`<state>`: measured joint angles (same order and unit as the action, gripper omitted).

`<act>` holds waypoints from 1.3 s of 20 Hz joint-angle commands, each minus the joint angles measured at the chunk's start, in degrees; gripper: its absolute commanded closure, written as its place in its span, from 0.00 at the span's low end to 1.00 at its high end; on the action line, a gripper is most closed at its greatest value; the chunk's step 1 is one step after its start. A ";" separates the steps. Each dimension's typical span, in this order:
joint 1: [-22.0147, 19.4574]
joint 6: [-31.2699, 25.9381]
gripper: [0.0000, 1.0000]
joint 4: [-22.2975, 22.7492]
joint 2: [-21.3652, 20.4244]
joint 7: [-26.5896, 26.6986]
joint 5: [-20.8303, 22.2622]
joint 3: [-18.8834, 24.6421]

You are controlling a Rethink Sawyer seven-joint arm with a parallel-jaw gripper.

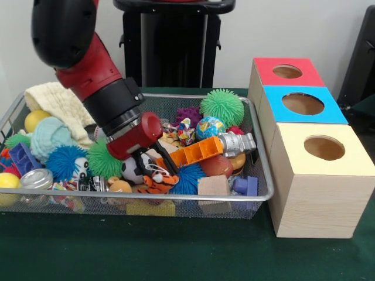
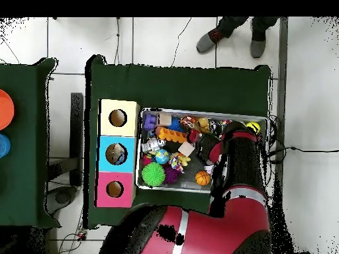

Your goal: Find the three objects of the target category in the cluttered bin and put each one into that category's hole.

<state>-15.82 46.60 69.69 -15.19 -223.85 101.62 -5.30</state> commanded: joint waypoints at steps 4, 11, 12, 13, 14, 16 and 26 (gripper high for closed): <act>-2.76 3.21 0.00 3.00 11.95 20.14 -5.00 8.23; 4.35 -3.77 0.00 4.51 16.38 2.84 0.36 -0.78; 5.74 -4.29 0.00 4.39 17.10 1.73 1.46 -2.16; 7.36 -4.69 0.00 4.13 17.94 0.63 2.64 -3.67; 8.57 -4.42 0.00 3.66 18.83 -0.52 3.82 -4.85; 9.99 -4.21 0.00 2.89 20.30 -0.84 4.07 -6.69; 12.91 -3.59 0.00 0.83 23.66 0.66 0.69 -11.68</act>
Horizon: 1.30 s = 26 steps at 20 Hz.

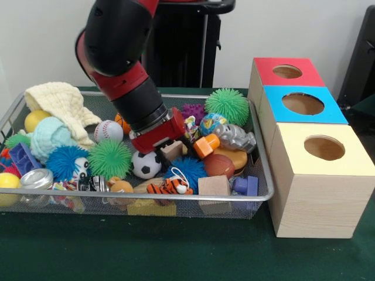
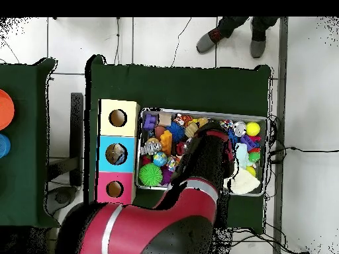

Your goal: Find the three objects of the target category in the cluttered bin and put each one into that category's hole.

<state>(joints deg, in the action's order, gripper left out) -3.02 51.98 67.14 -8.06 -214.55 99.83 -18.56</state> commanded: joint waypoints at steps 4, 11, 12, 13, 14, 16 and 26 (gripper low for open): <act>0.53 -8.80 0.00 2.87 17.45 -8.33 1.32 0.54; 1.33 -9.31 0.00 2.62 18.13 -8.52 -0.07 -1.08; 2.33 -9.36 0.00 2.49 18.58 -10.19 0.65 -2.02; 3.37 -9.23 0.00 2.28 19.20 -12.07 1.54 -3.05; 4.77 -9.37 0.00 2.01 20.13 -14.63 2.46 -4.40; 6.89 -9.25 0.00 1.52 21.92 -18.70 3.60 -6.71; 13.50 -0.99 0.00 -1.76 30.61 -35.83 7.82 -15.84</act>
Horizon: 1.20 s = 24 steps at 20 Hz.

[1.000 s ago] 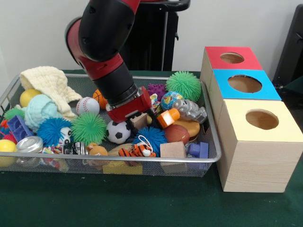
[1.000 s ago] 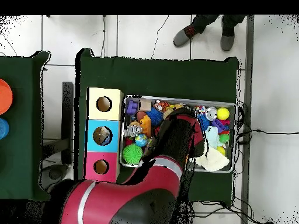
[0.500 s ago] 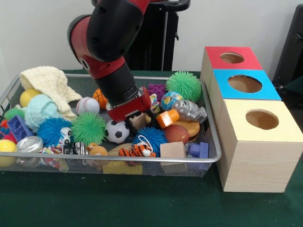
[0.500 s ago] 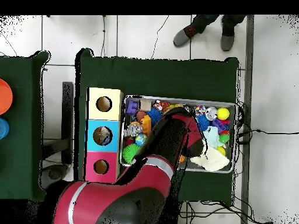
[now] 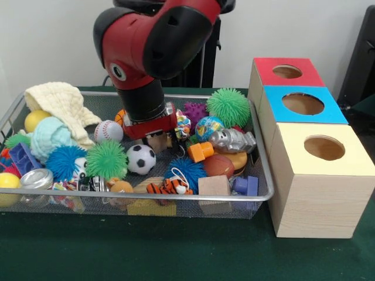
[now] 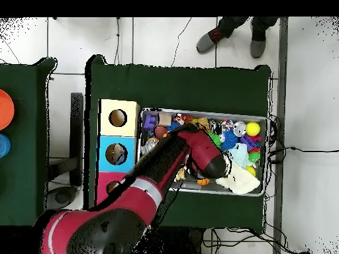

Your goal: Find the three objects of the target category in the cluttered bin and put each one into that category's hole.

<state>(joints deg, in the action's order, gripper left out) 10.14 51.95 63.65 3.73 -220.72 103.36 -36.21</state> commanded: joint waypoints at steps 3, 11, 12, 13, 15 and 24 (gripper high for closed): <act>0.93 -1.21 0.00 1.36 20.44 -31.63 3.45 0.36; 1.60 -1.13 0.00 0.11 23.06 -33.03 2.08 -2.59; 1.88 -1.27 0.00 0.21 23.39 -33.46 1.90 -3.10; 2.17 -1.41 0.00 0.31 23.73 -33.88 1.72 -3.62; 2.78 -2.00 0.00 0.35 24.71 -34.60 1.54 -4.87; 5.23 -1.96 0.00 -0.40 27.66 -34.05 0.35 -9.53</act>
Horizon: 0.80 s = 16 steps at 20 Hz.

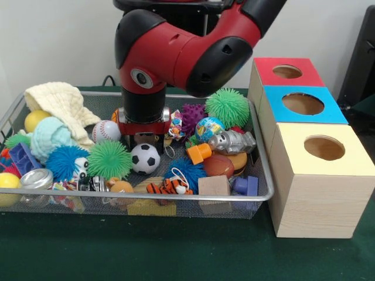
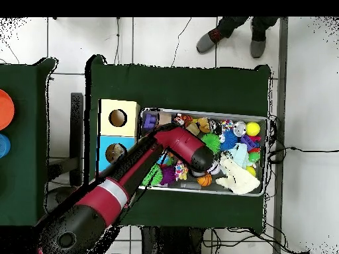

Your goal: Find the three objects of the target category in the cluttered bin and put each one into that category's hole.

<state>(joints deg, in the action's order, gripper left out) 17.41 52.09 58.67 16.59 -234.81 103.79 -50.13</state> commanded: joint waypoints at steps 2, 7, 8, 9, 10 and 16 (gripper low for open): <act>-1.69 -3.70 0.00 4.23 15.13 -19.11 -1.33 4.04; -1.94 -9.39 0.00 3.25 15.48 -16.99 -6.05 4.38; -3.21 -8.88 0.00 3.19 14.18 -13.75 -7.02 5.71; -3.12 -8.43 0.00 3.00 14.53 -14.56 -7.11 5.48; -3.35 -9.50 0.00 3.18 14.16 -12.88 -8.11 5.81; -4.05 -9.21 0.00 2.74 14.17 -9.54 -9.30 5.92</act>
<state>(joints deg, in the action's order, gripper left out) 18.25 52.04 58.59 19.24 -235.55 99.37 -54.04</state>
